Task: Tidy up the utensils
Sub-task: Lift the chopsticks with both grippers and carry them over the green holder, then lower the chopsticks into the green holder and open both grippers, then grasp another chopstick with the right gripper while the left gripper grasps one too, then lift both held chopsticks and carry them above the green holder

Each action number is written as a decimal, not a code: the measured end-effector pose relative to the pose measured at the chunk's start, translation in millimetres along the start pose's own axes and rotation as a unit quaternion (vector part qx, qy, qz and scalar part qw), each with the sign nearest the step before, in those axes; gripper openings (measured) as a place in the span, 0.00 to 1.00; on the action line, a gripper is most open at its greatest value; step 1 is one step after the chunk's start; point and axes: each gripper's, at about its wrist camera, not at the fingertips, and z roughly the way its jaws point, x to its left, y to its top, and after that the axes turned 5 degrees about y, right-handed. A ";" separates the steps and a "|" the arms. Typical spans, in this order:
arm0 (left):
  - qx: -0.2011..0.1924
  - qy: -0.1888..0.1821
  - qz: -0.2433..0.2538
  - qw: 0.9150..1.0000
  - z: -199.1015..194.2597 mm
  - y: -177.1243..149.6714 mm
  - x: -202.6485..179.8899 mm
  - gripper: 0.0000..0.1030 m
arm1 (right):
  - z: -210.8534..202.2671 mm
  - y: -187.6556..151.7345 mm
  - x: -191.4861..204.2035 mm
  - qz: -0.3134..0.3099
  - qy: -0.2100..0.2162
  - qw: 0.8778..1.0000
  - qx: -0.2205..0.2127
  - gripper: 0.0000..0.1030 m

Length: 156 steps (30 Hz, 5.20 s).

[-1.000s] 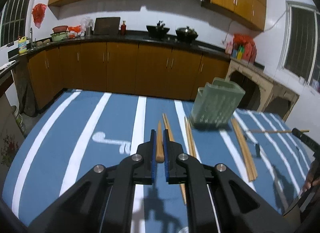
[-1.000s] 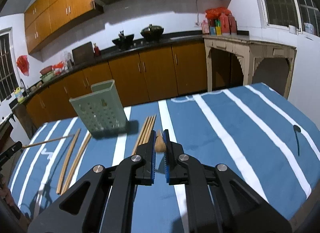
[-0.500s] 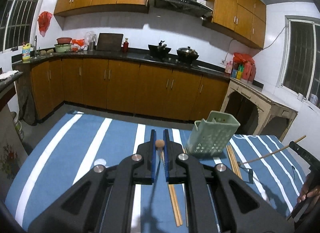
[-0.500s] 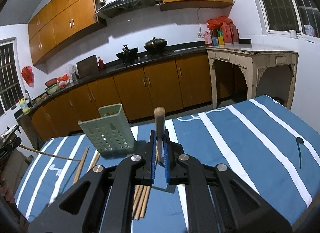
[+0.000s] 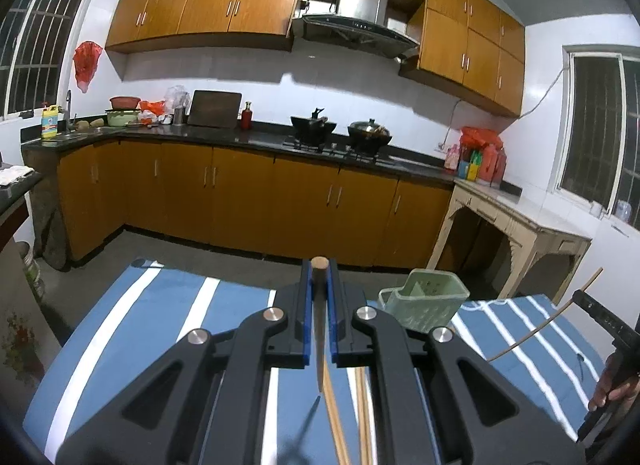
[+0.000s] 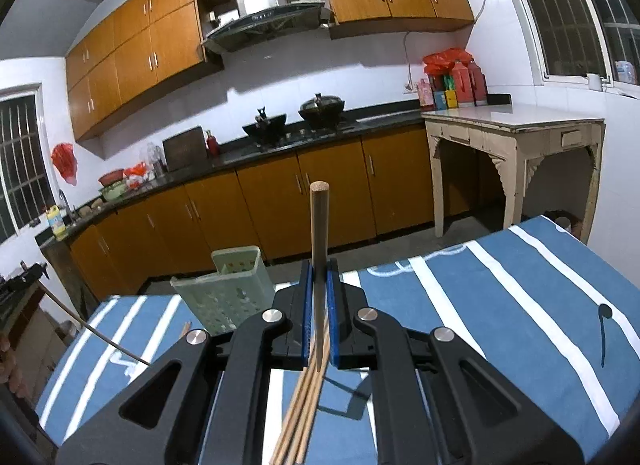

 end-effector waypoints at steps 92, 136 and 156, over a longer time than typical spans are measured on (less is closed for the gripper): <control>0.205 0.032 -0.011 0.978 74.4 -156.0 13.0 0.26 | 97.3 -149.5 0.6 -0.015 -0.026 0.961 0.273 0.25; 0.266 0.057 0.004 0.962 107.1 -183.9 4.0 0.08 | 88.4 -148.2 -30.0 -0.016 -0.084 0.964 0.254 0.08; 0.267 0.040 0.027 0.962 102.5 -186.0 3.6 0.11 | 83.6 -151.2 -29.0 -0.020 -0.082 0.965 0.247 0.08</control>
